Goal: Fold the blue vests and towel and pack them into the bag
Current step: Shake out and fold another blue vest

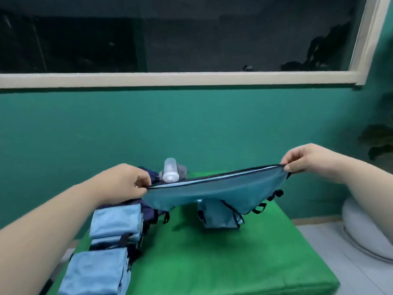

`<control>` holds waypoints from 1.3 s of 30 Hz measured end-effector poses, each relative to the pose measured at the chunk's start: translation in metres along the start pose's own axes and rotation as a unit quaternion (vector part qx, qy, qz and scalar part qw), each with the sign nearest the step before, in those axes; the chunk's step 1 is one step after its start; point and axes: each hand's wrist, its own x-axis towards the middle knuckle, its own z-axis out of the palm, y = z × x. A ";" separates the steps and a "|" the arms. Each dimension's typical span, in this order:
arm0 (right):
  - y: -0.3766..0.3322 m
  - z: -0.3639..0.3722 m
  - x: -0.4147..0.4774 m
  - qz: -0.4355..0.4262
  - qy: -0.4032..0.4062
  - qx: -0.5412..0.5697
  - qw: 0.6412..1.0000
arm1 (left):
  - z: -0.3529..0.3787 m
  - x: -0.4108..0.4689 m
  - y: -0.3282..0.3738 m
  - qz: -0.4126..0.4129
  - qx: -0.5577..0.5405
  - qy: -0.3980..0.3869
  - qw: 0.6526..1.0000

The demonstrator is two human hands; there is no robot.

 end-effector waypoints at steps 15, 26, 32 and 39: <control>0.096 0.064 -0.066 0.118 -0.167 0.059 0.977 | 0.079 -0.066 0.013 0.001 -0.069 -0.234 0.970; 0.125 0.110 -0.019 0.121 -0.007 0.076 0.990 | 0.126 -0.021 -0.012 -0.049 -0.062 -0.137 0.987; 0.152 0.132 0.041 0.149 0.104 0.031 0.983 | 0.155 0.037 -0.031 -0.091 -0.078 -0.052 0.991; 0.179 0.162 0.112 0.182 0.101 -0.104 0.972 | 0.215 0.105 -0.055 -0.138 -0.061 -0.051 0.987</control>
